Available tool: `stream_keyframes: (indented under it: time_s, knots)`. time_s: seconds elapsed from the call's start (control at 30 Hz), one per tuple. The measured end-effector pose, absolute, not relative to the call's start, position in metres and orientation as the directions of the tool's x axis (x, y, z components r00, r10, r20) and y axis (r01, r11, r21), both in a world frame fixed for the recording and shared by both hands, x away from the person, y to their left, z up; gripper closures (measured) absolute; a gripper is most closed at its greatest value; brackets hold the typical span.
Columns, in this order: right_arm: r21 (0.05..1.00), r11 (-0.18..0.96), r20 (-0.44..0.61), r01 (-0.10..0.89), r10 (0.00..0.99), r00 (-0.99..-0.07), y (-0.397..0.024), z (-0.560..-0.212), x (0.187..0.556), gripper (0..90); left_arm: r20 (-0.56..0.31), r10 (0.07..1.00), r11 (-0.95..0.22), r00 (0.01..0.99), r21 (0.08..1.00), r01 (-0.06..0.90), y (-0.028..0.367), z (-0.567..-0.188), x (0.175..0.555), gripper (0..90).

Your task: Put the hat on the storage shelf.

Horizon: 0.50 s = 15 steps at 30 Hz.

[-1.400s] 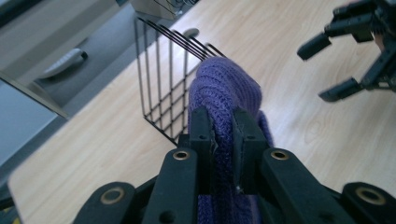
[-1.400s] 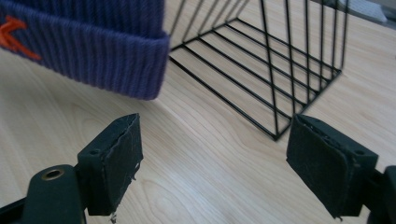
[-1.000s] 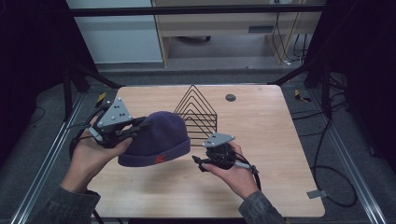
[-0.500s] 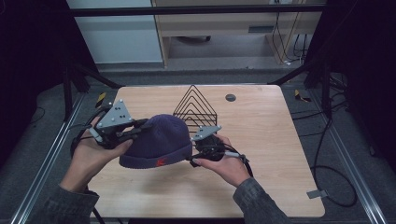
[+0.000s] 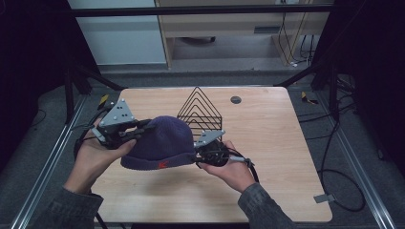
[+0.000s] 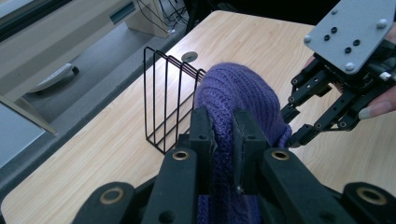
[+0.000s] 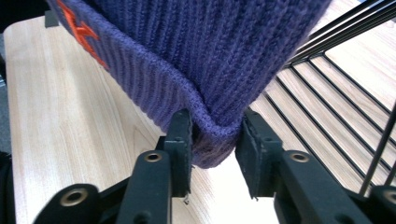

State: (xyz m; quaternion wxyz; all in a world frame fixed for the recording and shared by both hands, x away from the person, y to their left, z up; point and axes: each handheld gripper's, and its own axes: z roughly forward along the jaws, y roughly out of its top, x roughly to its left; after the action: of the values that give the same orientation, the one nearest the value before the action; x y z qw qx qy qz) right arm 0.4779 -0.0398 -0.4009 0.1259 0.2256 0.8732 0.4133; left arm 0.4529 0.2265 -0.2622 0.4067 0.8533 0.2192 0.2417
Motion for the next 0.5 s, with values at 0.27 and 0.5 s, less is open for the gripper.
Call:
stream_keyframes:
  time_s: [0.27,0.5]
  knots:
    - [0.786,0.542,-0.02,0.297,0.503,-0.864,-0.051,-0.394,0.475,73.7,0.232,0.578,-0.563,0.782,0.807,0.177,0.224,-0.26,0.455,79.7]
    - [0.789,0.541,-0.025,0.29,0.5,-0.866,-0.059,-0.379,0.475,76.3,0.226,0.589,-0.543,0.776,0.822,0.173,0.218,-0.249,0.462,79.7]
